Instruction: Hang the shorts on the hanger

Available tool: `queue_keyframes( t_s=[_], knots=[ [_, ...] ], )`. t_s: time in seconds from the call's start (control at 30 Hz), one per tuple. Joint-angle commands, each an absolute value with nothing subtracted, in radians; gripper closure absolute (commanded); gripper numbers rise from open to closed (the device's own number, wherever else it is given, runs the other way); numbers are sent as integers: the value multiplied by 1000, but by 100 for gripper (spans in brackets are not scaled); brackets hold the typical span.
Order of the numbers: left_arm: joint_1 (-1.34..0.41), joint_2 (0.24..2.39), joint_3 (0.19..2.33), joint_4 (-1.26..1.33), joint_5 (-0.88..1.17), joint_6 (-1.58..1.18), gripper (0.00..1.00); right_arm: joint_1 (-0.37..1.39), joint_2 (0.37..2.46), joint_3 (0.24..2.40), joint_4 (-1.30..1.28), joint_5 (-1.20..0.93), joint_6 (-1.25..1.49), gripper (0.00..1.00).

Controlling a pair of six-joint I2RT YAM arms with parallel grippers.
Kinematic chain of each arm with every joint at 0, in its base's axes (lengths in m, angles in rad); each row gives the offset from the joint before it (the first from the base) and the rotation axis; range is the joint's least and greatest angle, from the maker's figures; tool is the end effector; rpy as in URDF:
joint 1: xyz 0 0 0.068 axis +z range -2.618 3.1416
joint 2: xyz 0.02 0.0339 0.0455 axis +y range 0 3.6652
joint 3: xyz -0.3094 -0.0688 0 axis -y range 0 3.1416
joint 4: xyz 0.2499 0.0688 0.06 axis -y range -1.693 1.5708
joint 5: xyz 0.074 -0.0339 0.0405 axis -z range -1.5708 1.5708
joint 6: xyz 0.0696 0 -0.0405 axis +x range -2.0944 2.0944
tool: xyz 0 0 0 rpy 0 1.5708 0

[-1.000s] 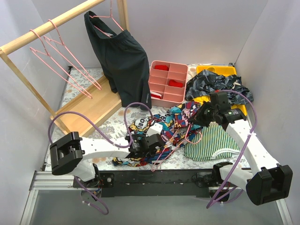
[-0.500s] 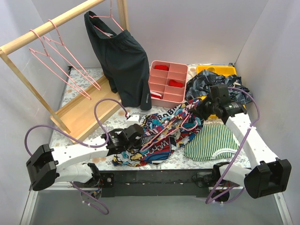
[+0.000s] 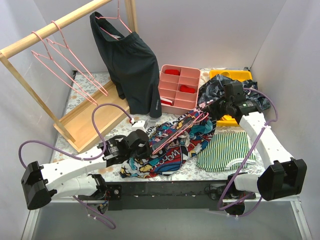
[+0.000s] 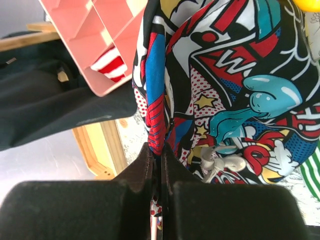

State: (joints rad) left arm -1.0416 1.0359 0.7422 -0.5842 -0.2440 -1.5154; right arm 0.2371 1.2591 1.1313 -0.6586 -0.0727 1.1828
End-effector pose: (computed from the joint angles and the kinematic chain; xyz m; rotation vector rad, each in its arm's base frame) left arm 0.1202 -0.1721 0.2559 -0.7222 2.5007 -0.8071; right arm 0.2729 0.0711 0.3341 1.1013 2.2351 0.7404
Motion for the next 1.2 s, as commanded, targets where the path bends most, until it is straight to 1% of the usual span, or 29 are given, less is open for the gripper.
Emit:
queue_keyframes(
  t_s=[0.0, 0.13, 0.2, 0.33, 0.4, 0.47, 0.6, 0.73, 0.8, 0.93, 1.1, 1.17],
  knots=[
    [-1037, 991, 837, -655, -201, -1506, 100, 225, 1278, 1207, -647, -21, 1227, 99],
    [-1037, 1051, 952, -626, -124, -1470, 100, 256, 1285, 1224, -675, -6, 1249, 99],
    [-1037, 1103, 1024, -614, -66, -1447, 100, 264, 1298, 1252, -704, 47, 1253, 99],
    [-1037, 1137, 1048, -554, -11, -1439, 100, 264, 1322, 1252, -712, 63, 1270, 99],
    [-1037, 1158, 1072, -580, -2, -1431, 100, 264, 1331, 1252, -707, 77, 1269, 99],
    [-1037, 1141, 1062, -601, -5, -1437, 100, 244, 1330, 1253, -713, 98, 1264, 99],
    [-1035, 1059, 960, -636, -23, -1471, 100, 224, 1327, 1246, -683, 80, 1276, 99],
    [-1037, 985, 862, -655, 40, -1523, 100, 225, 1331, 1239, -666, 103, 1289, 99],
    [-1035, 944, 848, -682, 63, -1534, 100, 225, 1328, 1221, -650, 126, 1304, 99],
    [-1035, 927, 864, -703, 104, -1543, 100, 248, 1318, 1200, -621, 150, 1336, 99],
    [-1035, 997, 954, -577, 169, -1577, 100, 311, 1318, 1209, -626, 206, 1377, 99],
    [-1035, 1028, 997, -505, 146, -1595, 100, 322, 1330, 1230, -643, 219, 1384, 99]
  ],
)
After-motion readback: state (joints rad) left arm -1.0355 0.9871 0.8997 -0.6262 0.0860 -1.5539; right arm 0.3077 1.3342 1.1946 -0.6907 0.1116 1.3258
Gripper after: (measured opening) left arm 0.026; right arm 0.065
